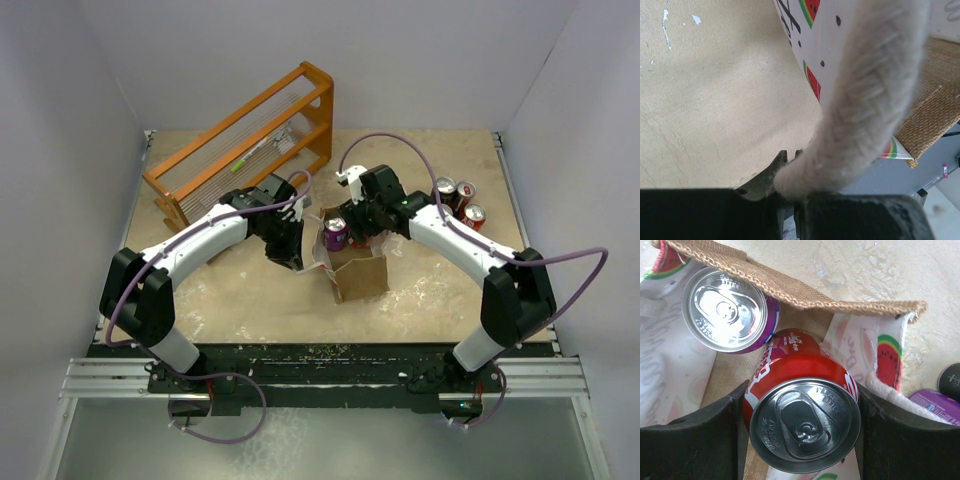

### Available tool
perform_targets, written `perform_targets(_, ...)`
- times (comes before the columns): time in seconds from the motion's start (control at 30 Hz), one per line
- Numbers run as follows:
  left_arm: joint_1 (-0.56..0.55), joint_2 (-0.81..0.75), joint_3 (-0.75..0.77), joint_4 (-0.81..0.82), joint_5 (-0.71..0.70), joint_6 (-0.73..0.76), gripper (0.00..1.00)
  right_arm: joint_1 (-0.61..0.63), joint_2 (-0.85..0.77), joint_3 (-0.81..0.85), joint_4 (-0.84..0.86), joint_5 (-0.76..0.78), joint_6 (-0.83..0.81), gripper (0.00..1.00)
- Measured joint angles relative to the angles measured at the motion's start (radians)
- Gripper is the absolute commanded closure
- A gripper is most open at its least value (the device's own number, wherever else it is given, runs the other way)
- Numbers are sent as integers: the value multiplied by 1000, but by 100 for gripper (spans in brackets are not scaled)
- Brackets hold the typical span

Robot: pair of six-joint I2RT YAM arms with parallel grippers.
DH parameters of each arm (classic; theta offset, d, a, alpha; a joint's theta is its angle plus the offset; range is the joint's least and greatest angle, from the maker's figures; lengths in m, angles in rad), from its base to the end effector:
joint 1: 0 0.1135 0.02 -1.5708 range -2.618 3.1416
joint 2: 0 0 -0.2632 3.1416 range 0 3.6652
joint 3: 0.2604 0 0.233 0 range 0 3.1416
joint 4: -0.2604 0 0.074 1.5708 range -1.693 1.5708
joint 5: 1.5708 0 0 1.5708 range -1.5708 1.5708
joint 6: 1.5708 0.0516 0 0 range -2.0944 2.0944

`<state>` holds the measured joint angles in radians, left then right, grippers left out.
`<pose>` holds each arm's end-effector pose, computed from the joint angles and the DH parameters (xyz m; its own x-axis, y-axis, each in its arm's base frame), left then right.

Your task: Take the beverage out of the canvas bag

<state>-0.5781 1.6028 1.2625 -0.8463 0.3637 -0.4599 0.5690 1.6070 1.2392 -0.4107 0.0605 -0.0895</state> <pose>0.2467 -0.1829 0.2447 -0.9720 0.1389 -0.1895 0.2131 0.8610 -0.4619 0.2970 0.1862 0.2634 -0.5444 -0.4541 -0.7053 -0.5524 0.8268 -0.1059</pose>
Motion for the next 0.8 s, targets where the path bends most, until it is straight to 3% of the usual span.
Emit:
perform_targets(0.23,0,0,0,0,0,0,100,-8,-48,0,-4,-58,158,100)
perform_targets(0.47,0,-6,-8,4,0,-2,100,-5,-78,-22,30,-224,362,100)
perform_targets(0.8,0,-50,-45,15,-1,-29,100,-2,-130,26,42,-352,511,100)
